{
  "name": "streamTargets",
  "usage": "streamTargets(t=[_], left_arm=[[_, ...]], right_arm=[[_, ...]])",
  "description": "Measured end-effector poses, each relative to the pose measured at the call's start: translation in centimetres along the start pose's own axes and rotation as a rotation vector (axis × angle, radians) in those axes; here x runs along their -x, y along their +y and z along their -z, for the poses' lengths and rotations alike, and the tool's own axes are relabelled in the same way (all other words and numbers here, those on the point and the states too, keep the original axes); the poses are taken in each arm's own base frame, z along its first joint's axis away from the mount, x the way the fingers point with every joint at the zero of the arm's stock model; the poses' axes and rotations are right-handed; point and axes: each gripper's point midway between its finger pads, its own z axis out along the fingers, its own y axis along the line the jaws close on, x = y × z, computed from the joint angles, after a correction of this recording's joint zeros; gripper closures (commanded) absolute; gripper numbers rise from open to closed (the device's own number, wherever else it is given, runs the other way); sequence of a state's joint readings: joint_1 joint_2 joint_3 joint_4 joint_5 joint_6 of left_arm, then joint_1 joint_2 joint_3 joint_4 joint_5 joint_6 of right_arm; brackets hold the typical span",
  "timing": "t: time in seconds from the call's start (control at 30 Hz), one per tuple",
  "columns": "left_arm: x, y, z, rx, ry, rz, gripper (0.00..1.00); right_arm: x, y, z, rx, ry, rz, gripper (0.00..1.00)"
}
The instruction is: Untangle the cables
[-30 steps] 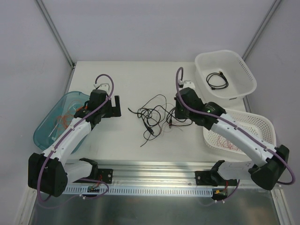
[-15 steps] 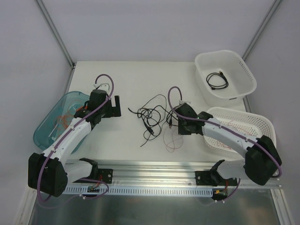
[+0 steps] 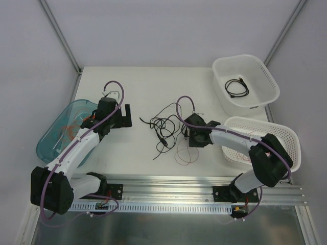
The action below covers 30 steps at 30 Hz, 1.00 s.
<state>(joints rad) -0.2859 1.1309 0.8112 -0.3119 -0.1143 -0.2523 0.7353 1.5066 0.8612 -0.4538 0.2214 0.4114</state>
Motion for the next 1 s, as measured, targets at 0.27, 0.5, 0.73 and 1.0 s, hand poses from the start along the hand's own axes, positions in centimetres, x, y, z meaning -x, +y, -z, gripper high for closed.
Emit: streamTargets(t=[0.27,0.5,0.73,1.0], left_arm=[[0.0,0.0,0.0,0.000,0.000,0.000,0.01],[0.0,0.0,0.0,0.000,0.000,0.000,0.01],[0.0,0.0,0.0,0.000,0.000,0.000,0.01],[0.0,0.0,0.0,0.000,0.000,0.000,0.01]], right_arm=[[-0.1,-1.1,-0.7,-0.076,-0.009,-0.040,0.67],[-0.7,-2.0,-1.3,-0.130,0.017,-0.052,0.70],[-0.6,-2.4,-1.4,-0.140,0.035,-0.067,0.99],[-0.2,-2.2,0.3,-0.110,0.040,-0.039,0.99]])
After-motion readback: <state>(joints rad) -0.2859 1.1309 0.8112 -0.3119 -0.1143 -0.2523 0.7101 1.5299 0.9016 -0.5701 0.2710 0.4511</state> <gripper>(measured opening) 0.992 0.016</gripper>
